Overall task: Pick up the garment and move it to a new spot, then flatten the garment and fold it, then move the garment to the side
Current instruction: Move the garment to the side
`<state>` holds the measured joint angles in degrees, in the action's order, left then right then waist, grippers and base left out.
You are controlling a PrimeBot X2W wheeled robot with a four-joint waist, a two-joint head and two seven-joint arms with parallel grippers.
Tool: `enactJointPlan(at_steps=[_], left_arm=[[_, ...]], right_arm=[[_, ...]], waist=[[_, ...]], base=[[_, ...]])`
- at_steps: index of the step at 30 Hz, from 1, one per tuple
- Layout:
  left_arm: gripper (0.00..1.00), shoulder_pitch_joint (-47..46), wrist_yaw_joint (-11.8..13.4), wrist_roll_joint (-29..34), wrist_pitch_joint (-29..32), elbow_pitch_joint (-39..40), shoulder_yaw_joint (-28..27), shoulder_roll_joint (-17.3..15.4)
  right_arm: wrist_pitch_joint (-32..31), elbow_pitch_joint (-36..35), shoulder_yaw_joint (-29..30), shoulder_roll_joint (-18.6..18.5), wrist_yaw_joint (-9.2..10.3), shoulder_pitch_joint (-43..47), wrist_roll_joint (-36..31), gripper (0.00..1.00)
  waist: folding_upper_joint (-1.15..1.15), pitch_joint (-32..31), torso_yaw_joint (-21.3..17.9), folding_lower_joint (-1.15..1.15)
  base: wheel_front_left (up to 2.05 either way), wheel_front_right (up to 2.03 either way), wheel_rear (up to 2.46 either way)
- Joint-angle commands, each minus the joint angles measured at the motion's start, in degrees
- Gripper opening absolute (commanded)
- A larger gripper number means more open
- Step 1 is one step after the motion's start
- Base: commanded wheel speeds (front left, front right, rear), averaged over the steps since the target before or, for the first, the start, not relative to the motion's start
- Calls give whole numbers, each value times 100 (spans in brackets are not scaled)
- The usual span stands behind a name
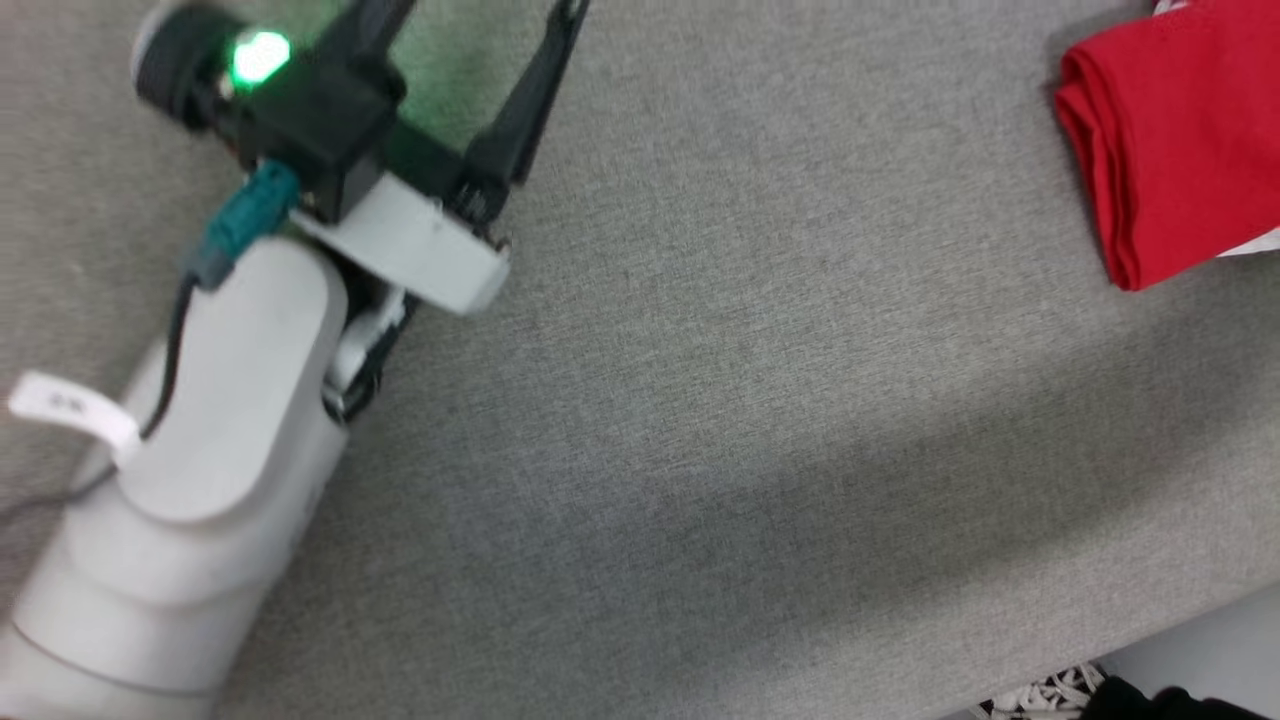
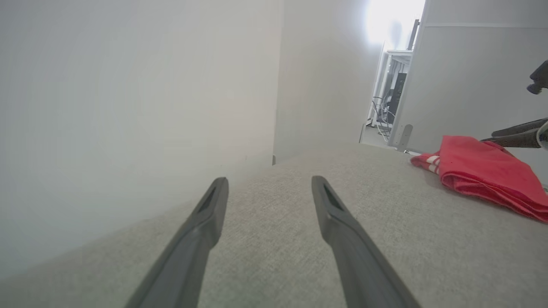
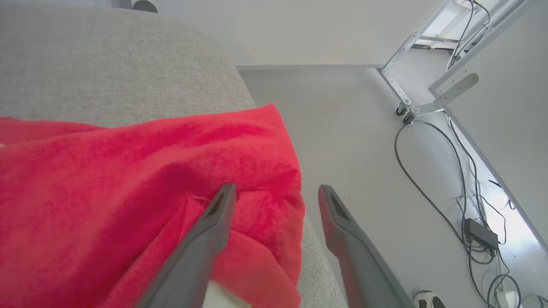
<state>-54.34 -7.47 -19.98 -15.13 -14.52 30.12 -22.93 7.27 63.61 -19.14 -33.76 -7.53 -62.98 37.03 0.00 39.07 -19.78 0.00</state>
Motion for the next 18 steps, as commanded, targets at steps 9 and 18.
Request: enactJointPlan(at_steps=[9, 18], left_arm=[[100, 1497, 21, 85, 3, 127, -775, 459], [100, 2909, -2, 165, 3, 92, -1654, 1058]], right_arm=[[201, -466, -863, 0, 10, 396, -65, 100], [737, -1044, -1309, 96, 10, 1141, -36, 100]], waist=[[0, -1137, 549, 0], [0, -2073, 1279, 0]], base=[[0, 0, 0], [0, 0, 0]])
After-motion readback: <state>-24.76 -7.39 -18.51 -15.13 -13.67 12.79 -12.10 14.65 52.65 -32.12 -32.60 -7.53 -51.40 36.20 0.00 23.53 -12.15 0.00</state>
